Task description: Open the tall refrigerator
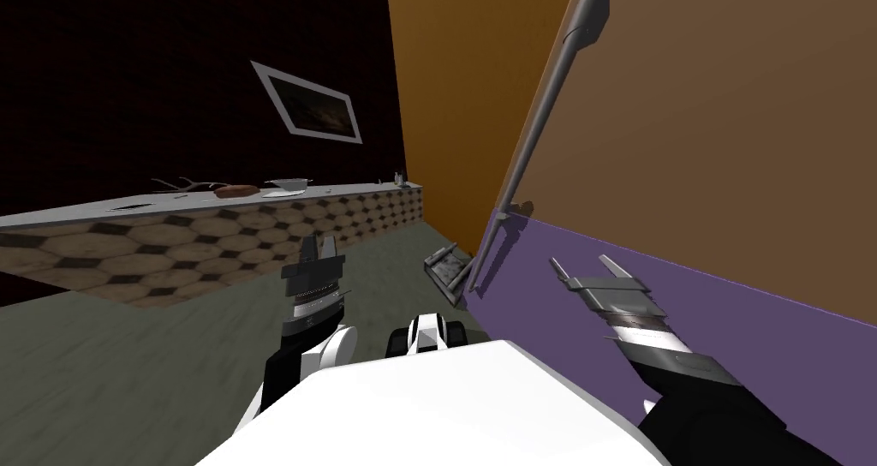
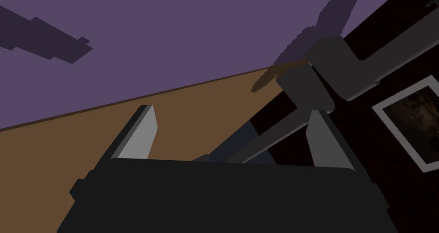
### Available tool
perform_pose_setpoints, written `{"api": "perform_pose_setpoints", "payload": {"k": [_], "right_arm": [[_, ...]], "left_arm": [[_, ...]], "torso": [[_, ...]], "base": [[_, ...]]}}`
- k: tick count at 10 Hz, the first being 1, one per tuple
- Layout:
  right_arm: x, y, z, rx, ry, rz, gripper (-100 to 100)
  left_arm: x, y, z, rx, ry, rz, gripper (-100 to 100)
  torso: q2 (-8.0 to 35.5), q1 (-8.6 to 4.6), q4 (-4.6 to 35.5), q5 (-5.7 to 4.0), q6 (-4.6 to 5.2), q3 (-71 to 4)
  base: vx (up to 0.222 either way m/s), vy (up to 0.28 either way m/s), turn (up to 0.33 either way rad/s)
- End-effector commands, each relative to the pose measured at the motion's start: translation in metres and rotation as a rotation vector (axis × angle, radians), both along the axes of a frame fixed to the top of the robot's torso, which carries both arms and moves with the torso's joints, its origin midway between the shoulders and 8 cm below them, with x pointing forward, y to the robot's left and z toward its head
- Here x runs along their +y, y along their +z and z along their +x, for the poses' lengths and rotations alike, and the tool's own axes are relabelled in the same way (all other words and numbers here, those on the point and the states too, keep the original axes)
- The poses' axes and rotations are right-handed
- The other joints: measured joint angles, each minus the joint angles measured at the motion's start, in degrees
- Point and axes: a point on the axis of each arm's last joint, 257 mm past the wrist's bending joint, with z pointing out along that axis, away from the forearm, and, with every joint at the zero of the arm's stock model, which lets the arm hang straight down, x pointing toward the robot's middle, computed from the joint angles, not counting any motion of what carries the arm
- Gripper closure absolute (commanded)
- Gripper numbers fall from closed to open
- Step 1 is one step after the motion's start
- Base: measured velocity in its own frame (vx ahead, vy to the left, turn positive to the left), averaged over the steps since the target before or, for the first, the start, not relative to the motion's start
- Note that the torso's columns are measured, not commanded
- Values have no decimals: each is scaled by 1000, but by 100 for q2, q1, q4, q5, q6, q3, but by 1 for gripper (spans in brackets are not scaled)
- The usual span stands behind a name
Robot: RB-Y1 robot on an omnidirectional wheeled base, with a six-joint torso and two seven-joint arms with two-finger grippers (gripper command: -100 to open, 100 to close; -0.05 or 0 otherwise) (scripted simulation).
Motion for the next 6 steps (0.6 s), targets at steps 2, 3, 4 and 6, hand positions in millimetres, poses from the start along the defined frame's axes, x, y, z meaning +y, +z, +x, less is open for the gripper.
{"api": "perform_pose_setpoints", "payload": {"k": [2, 3, 4, 6], "right_arm": [[-19, 4, -18, 98, -95, -205, -100], [-19, 4, -18, 103, -102, -230, -100], [-27, 7, -27, 144, -134, -306, -100], [-33, 10, -34, 190, -169, -411, -100]], "left_arm": [[0, 0, 0, 0, 0, 0, 0], [0, 0, 0, 0, 0, 0, 0], [0, 0, 0, 0, 0, 0, 0], [0, 0, 0, 0, 0, 0, 0]], "torso": [[0, -1, 0, 0, 2, 0], [0, 0, 0, 0, -3, 0], [0, 0, 0, 0, 0, 0], [-7, -2, -2, 2, -4, -6]], "base": [[11, -13, 166], [7, -11, 141], [5, -7, 250], [1, -7, 172]]}}
